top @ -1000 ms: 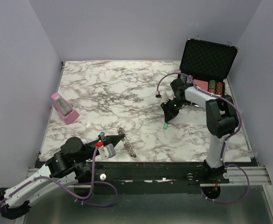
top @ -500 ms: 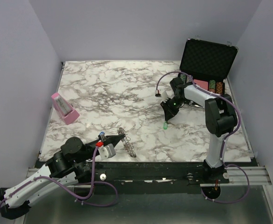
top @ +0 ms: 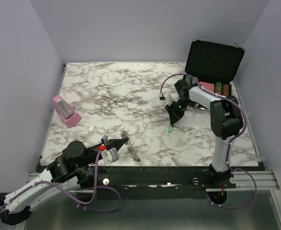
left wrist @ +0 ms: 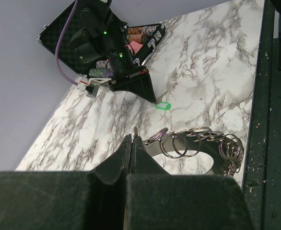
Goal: Put the keys on the keyring
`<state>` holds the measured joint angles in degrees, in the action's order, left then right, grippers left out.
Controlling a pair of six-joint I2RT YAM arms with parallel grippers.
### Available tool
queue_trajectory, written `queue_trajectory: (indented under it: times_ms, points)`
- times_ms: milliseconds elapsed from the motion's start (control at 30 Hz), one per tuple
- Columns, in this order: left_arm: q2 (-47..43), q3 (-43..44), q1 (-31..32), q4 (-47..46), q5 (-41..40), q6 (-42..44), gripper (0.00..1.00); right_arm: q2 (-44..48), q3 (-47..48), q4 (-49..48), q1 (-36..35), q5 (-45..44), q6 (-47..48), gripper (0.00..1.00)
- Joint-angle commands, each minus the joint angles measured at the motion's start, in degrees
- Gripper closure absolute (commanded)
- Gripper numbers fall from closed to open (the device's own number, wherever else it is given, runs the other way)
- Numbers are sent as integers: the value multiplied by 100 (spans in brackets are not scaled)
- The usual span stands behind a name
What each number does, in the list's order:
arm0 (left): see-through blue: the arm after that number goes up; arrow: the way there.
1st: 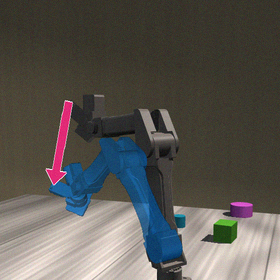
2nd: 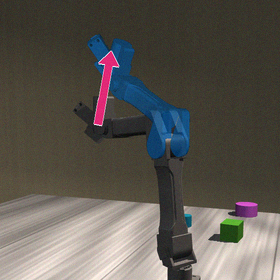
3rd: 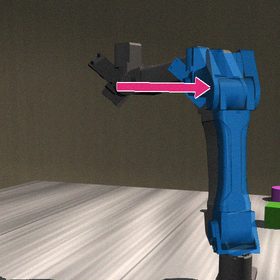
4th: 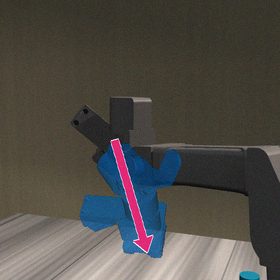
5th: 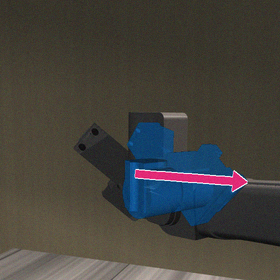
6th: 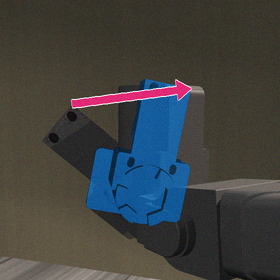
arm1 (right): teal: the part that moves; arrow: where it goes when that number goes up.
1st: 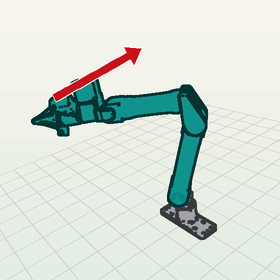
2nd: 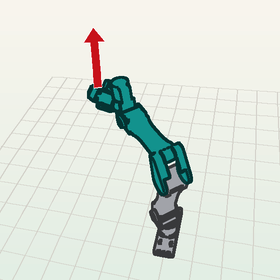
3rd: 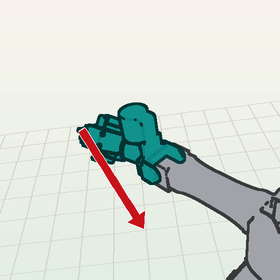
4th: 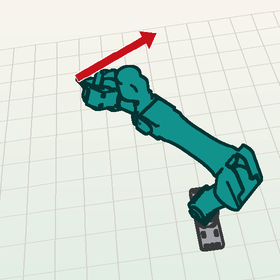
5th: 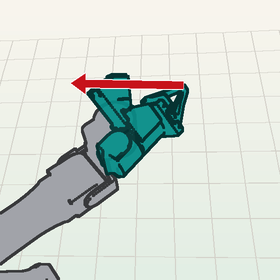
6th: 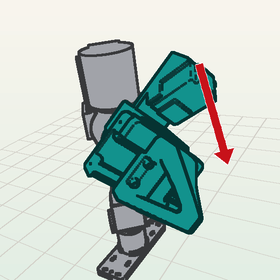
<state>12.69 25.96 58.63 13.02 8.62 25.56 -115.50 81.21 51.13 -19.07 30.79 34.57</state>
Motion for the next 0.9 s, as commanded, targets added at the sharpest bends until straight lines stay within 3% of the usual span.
queue_trajectory:
  times_ms: [0, 867]
  points:
    - [-38, 120, 8, -98, 52, 72, 100, -130, 158, 213, -27, -38, 103, 85]
    - [-38, 112, 8, -97, 61, 72, 100, -271, 299, 274, -27, -2, 59, 83]
